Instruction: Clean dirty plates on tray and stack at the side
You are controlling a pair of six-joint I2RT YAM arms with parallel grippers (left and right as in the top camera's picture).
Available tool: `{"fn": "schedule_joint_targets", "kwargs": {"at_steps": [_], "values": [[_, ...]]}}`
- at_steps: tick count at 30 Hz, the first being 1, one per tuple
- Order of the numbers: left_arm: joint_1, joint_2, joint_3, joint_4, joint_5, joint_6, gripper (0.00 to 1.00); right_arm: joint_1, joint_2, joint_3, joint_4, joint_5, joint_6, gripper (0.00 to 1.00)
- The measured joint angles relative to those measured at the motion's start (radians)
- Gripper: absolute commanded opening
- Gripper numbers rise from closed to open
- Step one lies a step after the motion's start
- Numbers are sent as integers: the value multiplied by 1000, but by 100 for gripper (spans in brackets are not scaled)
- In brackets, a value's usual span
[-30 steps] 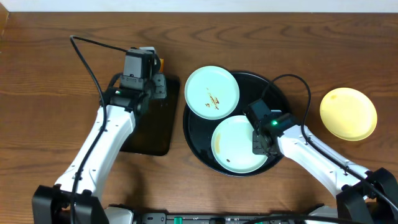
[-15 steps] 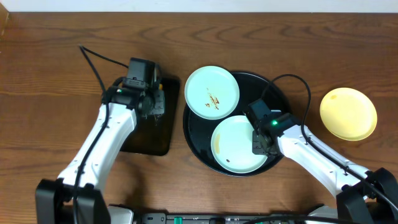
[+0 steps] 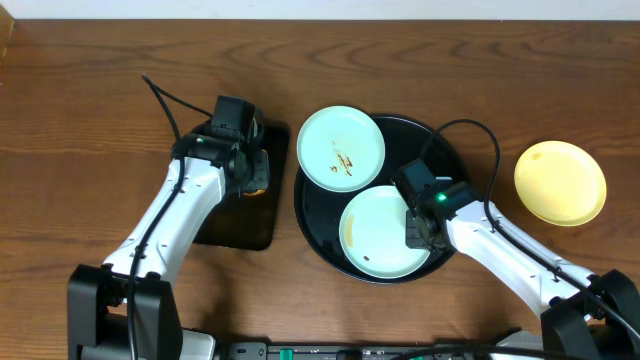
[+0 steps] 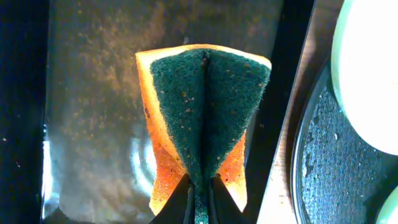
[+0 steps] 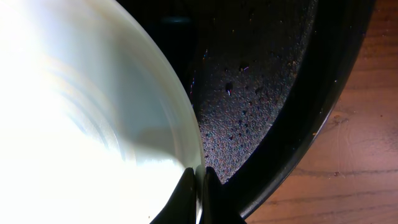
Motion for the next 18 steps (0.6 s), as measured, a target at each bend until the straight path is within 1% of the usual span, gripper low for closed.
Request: {"fn": "schedule_joint_targets", "kwargs": {"at_steps": [3,5,10,14,18], "values": [[0,0,0,-1,39,0,8,0,0,0,0,0,0,1],[0,0,0,1,93,0,7,0,0,0,0,0,0,1],[-11,0,0,52,331,-3,8,0,0,0,0,-3,0,1],[-67,0,0,69,452,-5,7,0,0,0,0,-3,0,1],[-143,0,0,87,505,-27,8,0,0,0,-2,-5,3,1]]}}
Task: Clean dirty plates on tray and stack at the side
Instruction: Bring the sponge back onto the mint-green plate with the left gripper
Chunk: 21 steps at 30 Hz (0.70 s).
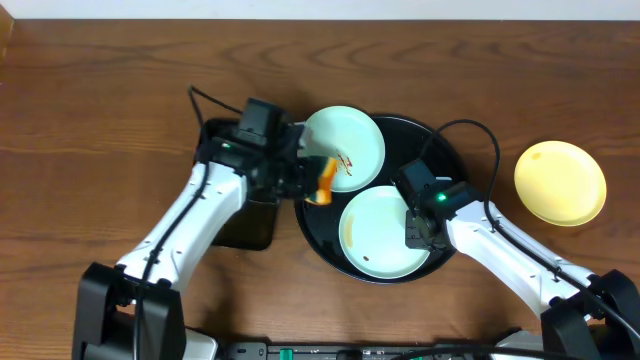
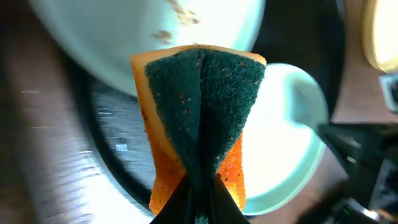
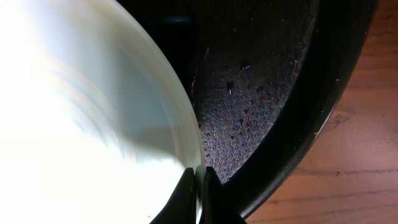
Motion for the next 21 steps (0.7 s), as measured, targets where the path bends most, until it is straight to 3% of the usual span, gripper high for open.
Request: {"fn": "schedule_joint_targets", "kwargs": {"at_steps": [8,10,13,16,19,21], "values": [[-145,13,0,18,13,-39,7,0,0,0,-2,-61,173,1],[-172,25,0,19,10,-48,8,0,0,0,-3,-84,207,24],[-204,35,0,19,6,-61,7,0,0,0,0,-95,233,35],[-237,35,0,18,-12,-83,8,-3,0,0,36,-90,221,29],[-272,39,0,15,-49,-117,8,-19,0,0,96,-90,185,15],[-292,46,0,15,-68,-145,8,-33,0,0,125,-90,154,12]]}}
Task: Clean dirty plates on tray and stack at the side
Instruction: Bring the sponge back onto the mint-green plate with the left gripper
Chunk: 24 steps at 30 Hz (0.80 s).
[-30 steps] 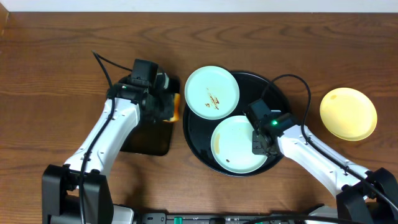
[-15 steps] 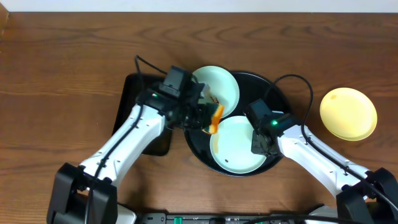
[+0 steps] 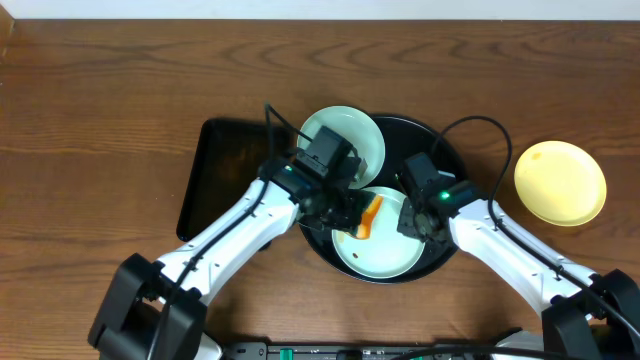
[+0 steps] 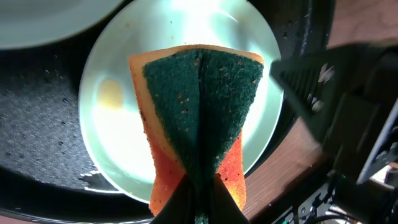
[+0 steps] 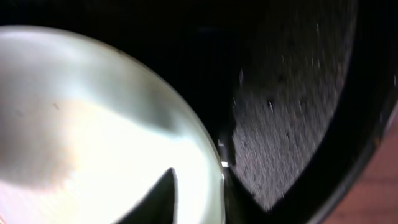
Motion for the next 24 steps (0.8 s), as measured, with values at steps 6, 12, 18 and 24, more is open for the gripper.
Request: {"fn": "schedule_joint_targets", "kwargs": {"at_steps": [6,12,18,24], "values": [[-57,70,0,29,-28,-90,8,-58,0,0,16,2,-76,13],[-107,136,0,62,-32,-140,7,-73,2,0,16,-18,-144,22],[-132,143,0,65,-60,-156,8,-73,14,0,14,-74,-206,21],[-170,158,0,66,-138,-169,8,-73,14,-16,22,-82,-221,21]]}}
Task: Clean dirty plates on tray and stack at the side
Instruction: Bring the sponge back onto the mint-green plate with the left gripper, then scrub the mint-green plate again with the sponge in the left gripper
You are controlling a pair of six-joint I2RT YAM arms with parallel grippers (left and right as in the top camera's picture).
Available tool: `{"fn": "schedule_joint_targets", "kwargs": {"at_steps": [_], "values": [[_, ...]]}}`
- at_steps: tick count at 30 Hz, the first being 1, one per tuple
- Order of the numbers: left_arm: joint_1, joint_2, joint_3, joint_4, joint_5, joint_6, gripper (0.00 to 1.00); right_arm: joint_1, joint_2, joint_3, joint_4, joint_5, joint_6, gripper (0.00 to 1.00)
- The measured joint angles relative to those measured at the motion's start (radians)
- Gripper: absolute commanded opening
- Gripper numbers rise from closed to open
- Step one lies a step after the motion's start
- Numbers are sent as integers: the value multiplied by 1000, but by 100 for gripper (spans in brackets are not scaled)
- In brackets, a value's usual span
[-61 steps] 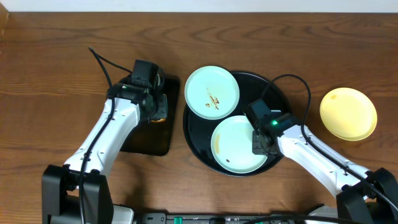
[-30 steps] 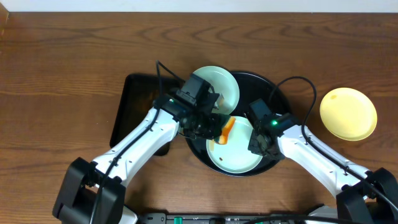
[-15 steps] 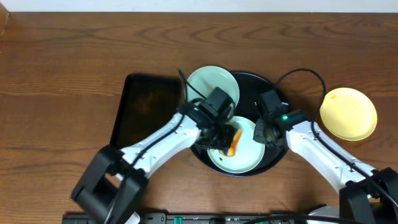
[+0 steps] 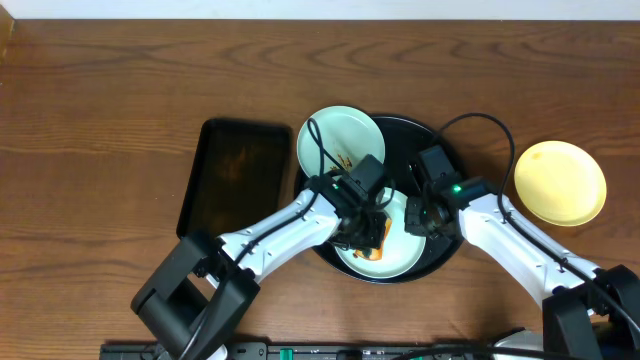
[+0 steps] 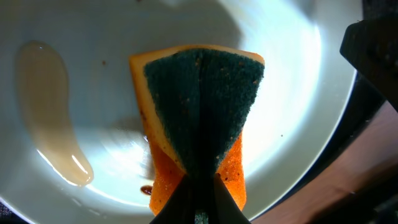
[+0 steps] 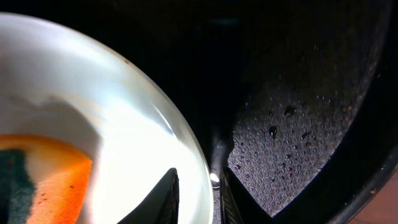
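A pale mint plate (image 4: 396, 258) lies at the front of the round black tray (image 4: 400, 135). My left gripper (image 5: 199, 182) is shut on an orange sponge (image 5: 199, 99) with a green scouring face, pressed onto that plate (image 5: 273, 56). A tan sauce smear (image 5: 53, 112) and a small brown spot (image 5: 146, 189) lie to the sponge's left. My right gripper (image 6: 198, 186) stands open with one finger on each side of the plate's right rim (image 6: 186, 134); the sponge (image 6: 50, 177) shows at its left. A second mint plate (image 4: 340, 148) with brown food marks rests on the tray's back left edge.
A yellow plate (image 4: 560, 182) sits on the wood at the far right. A flat black rectangular tray (image 4: 232, 180) lies left of the round tray. My two arms meet over the front plate, and cables loop above the round tray.
The left gripper has come lower and further right with the sponge, which now presses on the front plate's surface. The right gripper stays at the plate's right rim with its fingers apart.
The left gripper first held the sponge over the rectangular tray while the right gripper pinched the front plate's rim. Then the sponge was at the round tray's left edge, then above the front plate with the right fingers spread. Now the sponge rests on that plate.
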Motion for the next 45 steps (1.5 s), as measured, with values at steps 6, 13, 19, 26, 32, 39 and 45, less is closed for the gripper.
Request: {"fn": "schedule_joint_targets", "kwargs": {"at_steps": [6,13,19,26,32,39,45], "values": [[-27,0,0,11,-36,-3,8,0,0,-42,17,0,-6,15],[-29,0,0,11,-33,-27,8,0,0,-73,48,-6,-10,1],[-37,0,0,6,-24,-47,8,0,-4,-77,54,-10,-11,1],[-59,0,-18,11,-25,-51,8,0,-4,-78,56,-10,-10,1],[-65,0,-29,-1,-101,-51,8,0,-4,-78,56,-10,-10,1],[-68,0,-29,-8,-284,-42,8,0,-4,-78,54,-11,-10,1],[-35,0,-29,-4,-448,6,9,0,-4,-78,52,-15,-10,1]]}}
